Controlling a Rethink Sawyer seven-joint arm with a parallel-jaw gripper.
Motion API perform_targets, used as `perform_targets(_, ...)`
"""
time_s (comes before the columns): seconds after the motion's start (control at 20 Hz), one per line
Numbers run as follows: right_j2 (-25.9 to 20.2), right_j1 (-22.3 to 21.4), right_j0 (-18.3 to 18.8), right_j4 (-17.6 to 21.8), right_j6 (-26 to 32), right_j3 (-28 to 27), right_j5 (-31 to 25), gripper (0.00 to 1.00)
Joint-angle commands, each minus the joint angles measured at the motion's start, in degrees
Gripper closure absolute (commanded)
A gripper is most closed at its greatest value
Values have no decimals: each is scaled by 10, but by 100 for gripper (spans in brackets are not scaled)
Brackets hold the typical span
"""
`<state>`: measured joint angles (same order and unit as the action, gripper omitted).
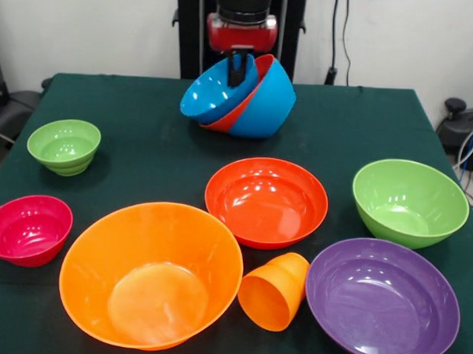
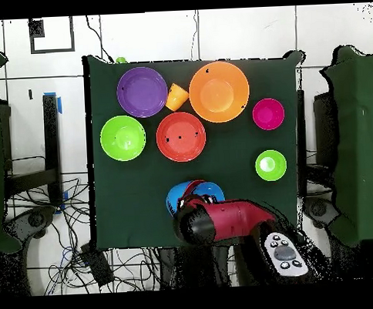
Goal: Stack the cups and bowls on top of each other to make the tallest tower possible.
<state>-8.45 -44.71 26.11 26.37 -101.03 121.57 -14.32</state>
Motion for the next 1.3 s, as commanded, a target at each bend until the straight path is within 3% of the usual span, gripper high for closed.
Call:
perform_targets(0.05,-67,-38,-37,-123,-86,59,-169,100)
perform_targets(0.35,-68,-27,-47,-165,-69,67,-186,100)
perform_targets(0.6,-104,-18,-43,-198,-63,69,-129,100)
perform_targets(0.75,-113,-6,-40,-223,-71,71,-123,100)
perform_targets(1.3,-99,2,-24,-202,-42,78,-127,100)
